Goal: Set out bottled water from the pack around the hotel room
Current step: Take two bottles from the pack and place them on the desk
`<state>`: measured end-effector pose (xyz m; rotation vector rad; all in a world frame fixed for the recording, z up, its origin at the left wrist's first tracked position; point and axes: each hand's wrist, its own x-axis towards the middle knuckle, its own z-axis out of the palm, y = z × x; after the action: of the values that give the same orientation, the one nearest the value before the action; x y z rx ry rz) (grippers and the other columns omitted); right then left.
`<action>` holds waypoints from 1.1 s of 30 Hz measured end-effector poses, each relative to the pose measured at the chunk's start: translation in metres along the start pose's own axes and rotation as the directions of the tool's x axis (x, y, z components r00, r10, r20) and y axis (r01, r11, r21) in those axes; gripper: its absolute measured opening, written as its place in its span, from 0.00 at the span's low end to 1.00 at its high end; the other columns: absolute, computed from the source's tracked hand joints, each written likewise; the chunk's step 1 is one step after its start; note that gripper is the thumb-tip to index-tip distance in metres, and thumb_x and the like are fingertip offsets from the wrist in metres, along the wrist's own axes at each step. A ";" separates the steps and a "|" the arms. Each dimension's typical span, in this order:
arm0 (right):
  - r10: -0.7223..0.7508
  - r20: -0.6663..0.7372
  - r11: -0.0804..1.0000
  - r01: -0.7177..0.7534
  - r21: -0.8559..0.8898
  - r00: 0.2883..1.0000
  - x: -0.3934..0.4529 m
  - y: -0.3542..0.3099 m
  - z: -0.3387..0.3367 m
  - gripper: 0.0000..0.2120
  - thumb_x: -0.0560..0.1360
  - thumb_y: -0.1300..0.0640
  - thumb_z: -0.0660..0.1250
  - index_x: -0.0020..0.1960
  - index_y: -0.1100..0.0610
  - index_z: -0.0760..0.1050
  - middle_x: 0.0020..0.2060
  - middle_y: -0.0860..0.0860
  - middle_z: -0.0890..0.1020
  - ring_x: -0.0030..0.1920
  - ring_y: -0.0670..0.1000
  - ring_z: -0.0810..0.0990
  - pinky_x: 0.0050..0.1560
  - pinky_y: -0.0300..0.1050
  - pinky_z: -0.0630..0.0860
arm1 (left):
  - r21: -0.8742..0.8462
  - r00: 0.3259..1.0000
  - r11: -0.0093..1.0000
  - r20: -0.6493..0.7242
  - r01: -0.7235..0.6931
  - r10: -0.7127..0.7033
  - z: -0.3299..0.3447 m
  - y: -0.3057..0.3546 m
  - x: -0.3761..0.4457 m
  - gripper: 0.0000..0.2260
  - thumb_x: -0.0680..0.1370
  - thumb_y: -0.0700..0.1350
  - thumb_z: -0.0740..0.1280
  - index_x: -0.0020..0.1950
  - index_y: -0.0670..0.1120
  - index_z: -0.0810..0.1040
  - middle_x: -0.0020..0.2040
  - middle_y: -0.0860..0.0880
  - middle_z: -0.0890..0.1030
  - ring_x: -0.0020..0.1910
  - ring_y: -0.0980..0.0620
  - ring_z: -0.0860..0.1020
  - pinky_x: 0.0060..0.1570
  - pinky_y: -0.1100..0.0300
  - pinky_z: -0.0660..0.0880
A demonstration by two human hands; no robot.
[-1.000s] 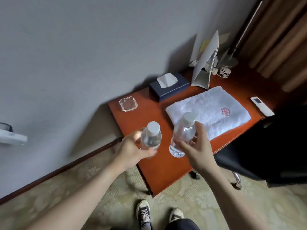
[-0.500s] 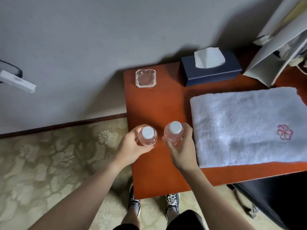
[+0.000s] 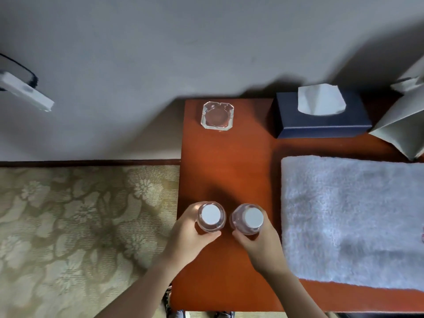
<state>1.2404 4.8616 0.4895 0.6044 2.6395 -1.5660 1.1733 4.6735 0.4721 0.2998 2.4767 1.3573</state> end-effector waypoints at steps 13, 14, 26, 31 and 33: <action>-0.093 -0.258 0.983 0.048 -0.177 0.962 0.144 -0.002 0.043 0.32 0.62 0.42 0.79 0.59 0.56 0.71 0.51 0.53 0.81 0.52 0.57 0.80 0.52 0.58 0.77 | 0.049 0.985 0.983 0.014 -0.174 0.174 -0.019 -0.018 0.138 0.22 0.71 0.55 0.74 0.62 0.53 0.75 0.59 0.55 0.81 0.60 0.54 0.79 0.60 0.47 0.76; -0.099 -0.262 0.981 0.049 -0.189 0.960 0.154 -0.003 0.045 0.33 0.63 0.44 0.80 0.59 0.57 0.70 0.52 0.54 0.81 0.53 0.59 0.80 0.53 0.58 0.77 | 0.060 0.984 0.982 0.006 -0.179 0.179 -0.021 -0.019 0.149 0.22 0.71 0.56 0.73 0.62 0.55 0.74 0.59 0.56 0.81 0.60 0.53 0.79 0.60 0.46 0.75; -0.134 -0.213 0.982 0.102 -0.156 0.968 0.178 0.005 0.041 0.26 0.69 0.47 0.77 0.62 0.53 0.71 0.52 0.47 0.78 0.49 0.49 0.76 0.51 0.53 0.78 | 0.068 0.978 0.978 -0.048 -0.199 0.203 -0.016 -0.029 0.186 0.31 0.69 0.57 0.76 0.68 0.52 0.70 0.60 0.57 0.81 0.60 0.55 0.79 0.60 0.48 0.76; -0.166 -0.260 0.979 0.126 -0.163 0.951 0.189 0.001 0.045 0.23 0.67 0.47 0.79 0.49 0.48 0.66 0.41 0.41 0.72 0.42 0.46 0.71 0.41 0.45 0.70 | 0.052 0.976 0.976 -0.050 -0.210 0.213 -0.013 -0.035 0.190 0.28 0.70 0.56 0.75 0.67 0.52 0.72 0.59 0.57 0.82 0.60 0.55 0.80 0.59 0.46 0.76; -0.167 -0.260 0.978 0.128 -0.163 0.951 0.192 -0.001 0.046 0.24 0.67 0.46 0.79 0.49 0.47 0.65 0.43 0.41 0.73 0.42 0.46 0.72 0.43 0.48 0.73 | 0.056 0.976 0.977 -0.061 -0.203 0.207 -0.013 -0.035 0.190 0.28 0.70 0.56 0.75 0.67 0.52 0.72 0.59 0.57 0.82 0.60 0.54 0.79 0.60 0.46 0.76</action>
<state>1.0536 4.8835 0.4284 0.6727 3.0358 -1.3959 0.9903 4.7053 0.4187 0.5438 2.5972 1.4066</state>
